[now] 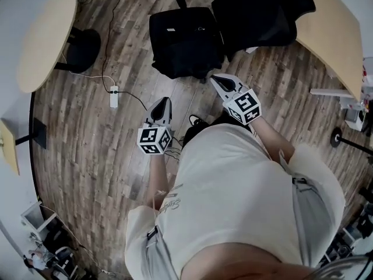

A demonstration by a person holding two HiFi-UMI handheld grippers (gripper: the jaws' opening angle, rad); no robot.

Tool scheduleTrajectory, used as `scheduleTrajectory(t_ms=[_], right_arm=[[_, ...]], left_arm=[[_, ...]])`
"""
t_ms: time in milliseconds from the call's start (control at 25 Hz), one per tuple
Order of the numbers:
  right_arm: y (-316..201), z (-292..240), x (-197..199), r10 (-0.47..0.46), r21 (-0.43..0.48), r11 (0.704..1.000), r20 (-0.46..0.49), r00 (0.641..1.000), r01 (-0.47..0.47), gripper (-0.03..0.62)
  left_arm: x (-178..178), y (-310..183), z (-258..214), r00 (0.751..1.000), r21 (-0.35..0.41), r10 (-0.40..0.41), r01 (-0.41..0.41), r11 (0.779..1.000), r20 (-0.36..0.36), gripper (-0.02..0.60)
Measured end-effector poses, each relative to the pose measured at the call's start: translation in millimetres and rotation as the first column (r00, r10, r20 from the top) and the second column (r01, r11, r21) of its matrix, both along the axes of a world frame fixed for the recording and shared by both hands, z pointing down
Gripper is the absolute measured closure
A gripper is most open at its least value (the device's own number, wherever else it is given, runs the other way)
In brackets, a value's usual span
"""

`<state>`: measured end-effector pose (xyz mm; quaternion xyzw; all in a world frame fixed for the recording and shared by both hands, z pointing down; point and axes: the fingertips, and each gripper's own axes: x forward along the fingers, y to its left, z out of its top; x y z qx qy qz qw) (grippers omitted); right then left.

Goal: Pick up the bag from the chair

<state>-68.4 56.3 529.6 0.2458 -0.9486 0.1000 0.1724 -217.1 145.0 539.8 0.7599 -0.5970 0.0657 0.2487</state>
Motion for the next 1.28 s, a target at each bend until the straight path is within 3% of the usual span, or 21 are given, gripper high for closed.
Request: scheduleTrajectory(t_ms=[160,440,840,1000,1280], right_arm=[[7,6,12,0.053,0.005,0.999,-0.047,0.997,-0.053,0.599],[-8,13,31,0.037,0.015,0.999,-0.075,0.997,-0.036,0.599],[-81,48,42,0.045,-0.003,0.999,-0.069,0.997,-0.046,0.599],[-110,53,42,0.050,-0.027,0.998,-0.022,0.999,-0.050,0.599],[-137,62,38,-0.042,0.010,0.999,-0.057,0.998,0.043,0.599]], left_arm=[[-3,-10,6,0.999,0.000,0.050,-0.050,0.999,-0.001,0.554],[22,-43,6,0.990,0.010,0.135,-0.134,0.991,-0.028,0.554],[22,-91,15,0.984,-0.090,0.133,-0.123,0.988,0.116,0.554],[15,-114,12,0.986,-0.093,0.100,-0.088,0.992,0.131,0.554],[13,-138,11,0.963,-0.103,0.162,-0.143,0.984,0.216,0.552]])
